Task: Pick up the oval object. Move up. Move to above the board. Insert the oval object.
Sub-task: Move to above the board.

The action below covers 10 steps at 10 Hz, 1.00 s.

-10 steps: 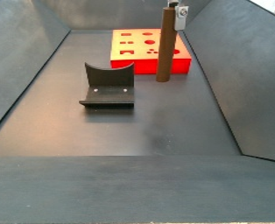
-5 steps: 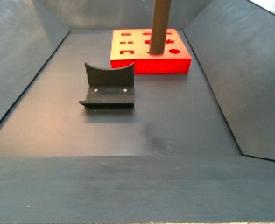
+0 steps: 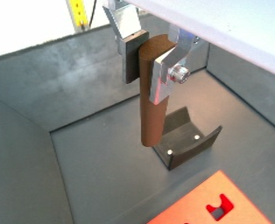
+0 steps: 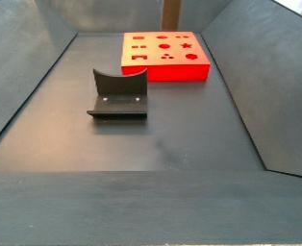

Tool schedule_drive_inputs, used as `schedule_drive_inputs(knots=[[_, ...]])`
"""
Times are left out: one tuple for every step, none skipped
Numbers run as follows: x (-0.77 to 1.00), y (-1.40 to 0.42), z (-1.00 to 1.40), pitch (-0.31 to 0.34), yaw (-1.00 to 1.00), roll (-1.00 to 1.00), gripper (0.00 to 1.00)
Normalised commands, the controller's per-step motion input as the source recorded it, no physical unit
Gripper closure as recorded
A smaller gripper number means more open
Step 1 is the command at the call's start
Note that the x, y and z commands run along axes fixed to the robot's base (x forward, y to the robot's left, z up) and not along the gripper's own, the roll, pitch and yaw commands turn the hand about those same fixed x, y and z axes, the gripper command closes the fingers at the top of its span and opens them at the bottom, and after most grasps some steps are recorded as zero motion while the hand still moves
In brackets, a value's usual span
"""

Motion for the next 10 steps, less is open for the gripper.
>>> schedule_drive_inputs(knots=[[0.04,-0.07,0.72,0.089,0.02,0.00,1.00],[0.03,-0.04,0.50,0.085,0.02,-0.01,1.00],[0.02,-0.03,0.33,0.085,0.02,-0.02,1.00],[0.02,-0.03,0.23,0.083,0.02,-0.03,1.00],[0.01,-1.00,-0.06,0.035,1.00,-0.03,1.00],[0.01,-1.00,-0.07,0.034,1.00,-0.03,1.00],[0.01,-1.00,-0.07,0.034,1.00,-0.02,1.00],[0.02,-1.00,-0.06,0.035,1.00,-0.03,1.00],[0.03,-1.00,-0.06,0.037,1.00,-0.02,1.00],[0.05,-1.00,-0.06,0.038,1.00,-0.02,1.00]])
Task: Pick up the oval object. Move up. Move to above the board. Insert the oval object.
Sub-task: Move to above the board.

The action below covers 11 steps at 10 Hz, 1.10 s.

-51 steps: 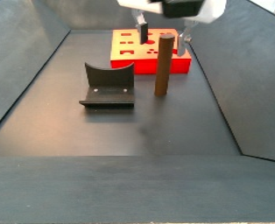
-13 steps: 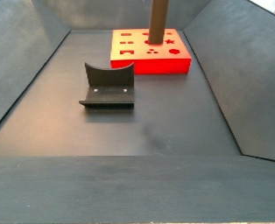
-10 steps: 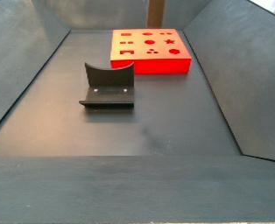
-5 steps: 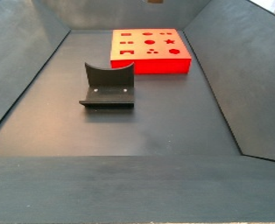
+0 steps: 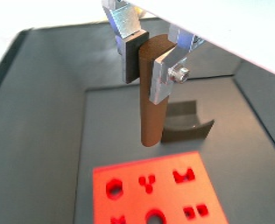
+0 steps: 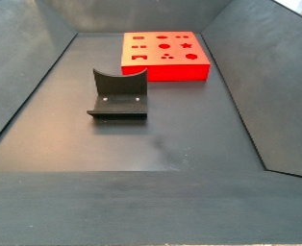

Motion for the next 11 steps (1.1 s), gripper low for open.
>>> schedule_drive_inputs(knots=[[0.07,-1.00,-0.06,0.041,1.00,-0.02,1.00],[0.09,-1.00,-0.06,0.042,1.00,-0.01,1.00],[0.10,-0.93,-0.05,0.044,1.00,-0.01,1.00],[0.09,-0.56,-0.02,0.048,1.00,0.00,1.00],[0.08,-0.30,-0.01,0.053,1.00,0.00,1.00],[0.06,-0.15,0.01,0.058,1.00,0.01,1.00],[0.05,-0.10,0.01,0.065,1.00,0.02,1.00],[0.04,-0.07,0.01,0.079,1.00,0.03,1.00],[0.04,-0.05,0.01,0.098,1.00,0.04,1.00],[0.05,-0.04,0.02,0.107,0.82,0.05,1.00],[0.05,-0.03,0.02,0.104,0.56,0.05,1.00]])
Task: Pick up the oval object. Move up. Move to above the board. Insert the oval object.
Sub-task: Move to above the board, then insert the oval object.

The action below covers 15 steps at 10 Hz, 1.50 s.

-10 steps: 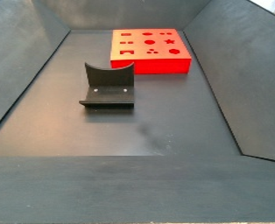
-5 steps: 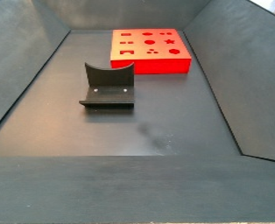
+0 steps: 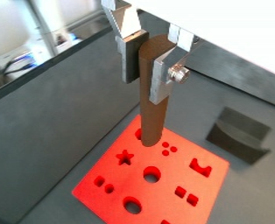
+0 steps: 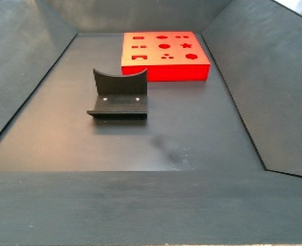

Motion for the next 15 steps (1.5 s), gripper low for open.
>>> schedule_drive_inputs(knots=[[0.05,-0.03,0.02,0.099,0.22,0.05,1.00],[0.00,-0.05,-0.01,0.000,0.00,0.00,1.00],[-0.08,-0.08,-0.03,-0.080,0.11,0.00,1.00],[0.07,-0.06,-0.06,0.000,0.00,0.00,1.00],[0.00,0.00,-0.35,0.000,-1.00,-0.03,1.00],[0.00,0.00,-0.44,-0.016,-1.00,0.00,1.00],[0.00,0.00,-0.43,-0.019,-1.00,0.00,1.00],[0.00,0.00,-0.44,-0.016,-1.00,0.00,1.00],[0.00,0.00,-0.44,-0.017,-1.00,0.00,1.00],[0.00,0.00,-0.43,-0.017,-1.00,0.00,1.00],[0.00,0.00,-0.43,-0.019,-1.00,0.00,1.00],[0.00,0.00,-0.43,-0.019,-1.00,0.00,1.00],[0.00,0.00,-0.43,-0.014,-1.00,0.00,1.00],[0.00,0.00,-0.42,0.000,-1.00,0.00,1.00],[0.00,-0.46,-0.08,0.010,-0.75,0.00,1.00]])
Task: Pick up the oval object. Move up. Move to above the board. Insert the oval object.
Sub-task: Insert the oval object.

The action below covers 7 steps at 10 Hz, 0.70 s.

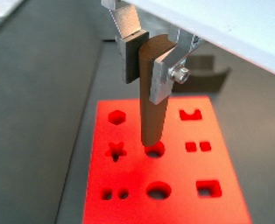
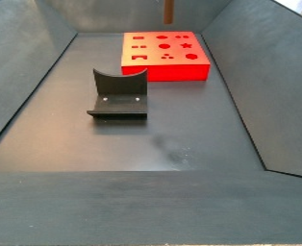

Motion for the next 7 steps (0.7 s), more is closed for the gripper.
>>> schedule_drive_inputs(knots=[[0.13,-0.79,0.00,0.090,-0.37,-0.04,1.00],[0.26,-0.97,0.00,0.117,-0.06,-0.01,1.00],[0.28,-0.93,-0.09,0.131,0.00,0.10,1.00],[-0.14,0.00,-0.07,-0.016,0.00,-0.02,1.00],[-0.43,-0.11,-0.27,0.000,-0.55,0.00,1.00],[0.00,0.00,-0.39,-0.020,-1.00,-0.02,1.00],[0.00,0.00,-0.39,-0.020,-1.00,-0.01,1.00]])
